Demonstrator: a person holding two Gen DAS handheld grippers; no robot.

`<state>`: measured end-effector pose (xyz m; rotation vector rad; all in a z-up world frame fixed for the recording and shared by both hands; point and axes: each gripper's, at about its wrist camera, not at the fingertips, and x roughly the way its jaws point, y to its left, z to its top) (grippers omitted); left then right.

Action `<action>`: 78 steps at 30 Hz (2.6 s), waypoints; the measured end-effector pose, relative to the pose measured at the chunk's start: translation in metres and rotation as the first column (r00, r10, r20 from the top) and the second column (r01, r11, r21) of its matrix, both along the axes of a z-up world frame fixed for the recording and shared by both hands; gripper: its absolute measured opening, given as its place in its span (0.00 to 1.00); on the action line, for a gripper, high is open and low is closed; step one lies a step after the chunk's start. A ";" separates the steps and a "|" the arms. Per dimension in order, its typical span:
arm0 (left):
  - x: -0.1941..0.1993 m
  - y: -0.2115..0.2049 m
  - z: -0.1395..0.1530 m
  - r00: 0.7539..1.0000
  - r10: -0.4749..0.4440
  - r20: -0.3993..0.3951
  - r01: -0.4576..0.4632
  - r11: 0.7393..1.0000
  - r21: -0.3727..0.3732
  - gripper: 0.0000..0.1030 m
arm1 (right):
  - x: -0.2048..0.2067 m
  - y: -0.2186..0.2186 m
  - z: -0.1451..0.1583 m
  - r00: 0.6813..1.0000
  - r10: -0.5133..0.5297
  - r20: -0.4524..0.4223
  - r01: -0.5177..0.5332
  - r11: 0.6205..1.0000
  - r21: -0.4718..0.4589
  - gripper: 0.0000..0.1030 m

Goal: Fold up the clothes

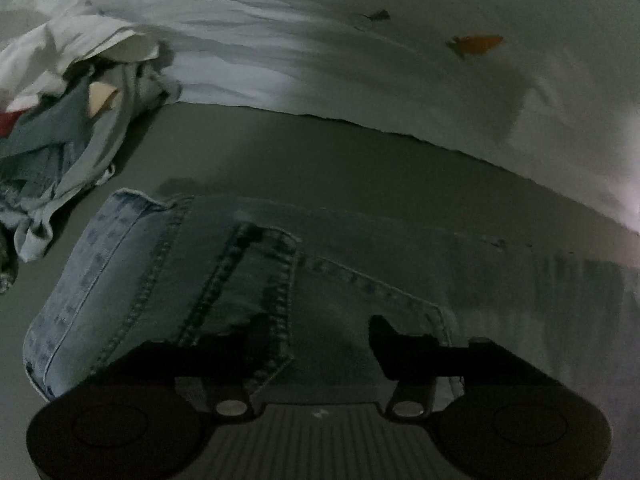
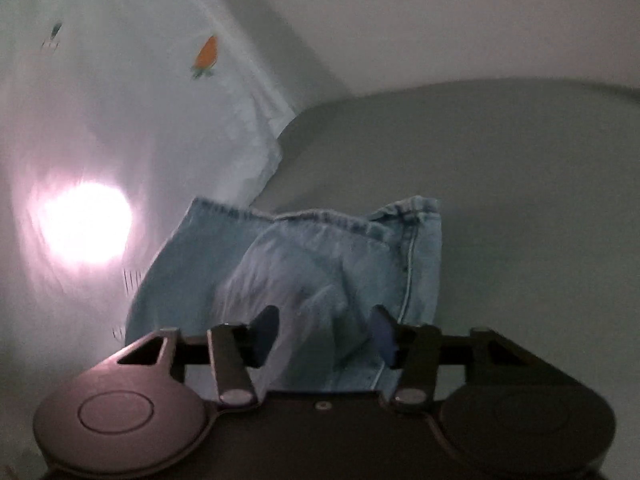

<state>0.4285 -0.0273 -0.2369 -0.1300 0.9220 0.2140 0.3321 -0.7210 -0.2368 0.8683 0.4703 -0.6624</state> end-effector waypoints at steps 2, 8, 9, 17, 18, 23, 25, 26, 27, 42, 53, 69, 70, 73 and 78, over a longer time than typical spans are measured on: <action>0.002 -0.003 -0.003 1.000 -0.005 -0.011 0.006 1.000 0.014 0.64 | 0.001 -0.009 -0.008 1.000 -0.021 -0.018 0.021 0.999 -0.030 0.42; 0.012 -0.015 -0.009 0.998 -0.037 -0.041 0.040 0.997 0.068 0.78 | 0.024 -0.039 -0.025 0.991 -0.069 -0.114 0.059 0.994 -0.094 0.43; 0.013 -0.018 -0.010 0.998 -0.038 -0.046 0.042 0.996 0.080 0.79 | 0.023 -0.039 -0.028 0.986 -0.061 -0.154 0.045 0.993 -0.106 0.45; 0.018 -0.026 -0.015 0.997 -0.044 -0.071 0.052 0.993 0.108 0.85 | 0.026 -0.035 -0.016 0.979 0.040 -0.200 -0.088 0.966 -0.242 0.03; 0.018 -0.026 -0.015 0.996 -0.045 -0.074 0.052 0.993 0.105 0.85 | 0.020 -0.038 -0.006 0.982 0.015 -0.190 -0.067 0.961 -0.270 0.03; 0.016 -0.020 -0.013 0.998 -0.026 -0.060 0.029 0.998 0.054 0.86 | -0.016 -0.059 0.014 0.990 -0.056 -0.128 0.029 0.979 -0.202 0.02; 0.017 -0.020 -0.012 0.998 -0.025 -0.063 0.028 0.998 0.050 0.86 | -0.016 -0.065 -0.007 0.978 -0.052 -0.204 0.022 0.989 -0.145 0.06; 0.018 -0.020 -0.011 0.997 -0.029 -0.069 0.032 0.998 0.051 0.86 | -0.017 -0.068 -0.017 0.971 -0.054 -0.233 0.028 0.993 -0.112 0.10; 0.017 -0.020 -0.009 0.997 -0.032 -0.075 0.035 0.998 0.048 0.86 | -0.024 -0.068 -0.020 0.975 -0.078 -0.208 0.064 0.995 -0.075 0.15; -0.063 0.016 0.018 0.997 -0.074 -0.030 0.073 0.996 -0.053 0.86 | -0.162 0.090 -0.076 0.950 -0.107 0.293 -0.113 0.758 0.643 0.68; -0.066 0.026 0.013 0.975 -0.221 -0.018 0.220 0.974 -0.057 0.86 | -0.161 0.197 -0.045 0.908 0.138 0.397 -0.365 0.726 0.582 0.71; -0.060 0.040 0.003 0.937 -0.348 -0.033 0.345 0.936 -0.068 0.87 | -0.136 0.299 -0.076 0.842 0.346 0.414 -0.539 0.577 0.614 0.73; -0.059 0.040 0.002 0.936 -0.349 -0.032 0.347 0.935 -0.069 0.88 | -0.132 0.311 -0.073 0.814 0.372 0.445 -0.580 0.533 0.615 0.75; -0.058 0.043 0.001 0.941 -0.337 -0.021 0.334 0.938 -0.093 0.89 | -0.125 0.342 -0.051 0.737 0.508 0.447 -0.675 0.520 0.524 0.84; -0.060 0.051 0.002 0.953 -0.301 0.009 0.299 0.942 -0.151 0.89 | -0.115 0.398 -0.062 0.628 0.648 0.431 -0.731 0.302 0.612 0.84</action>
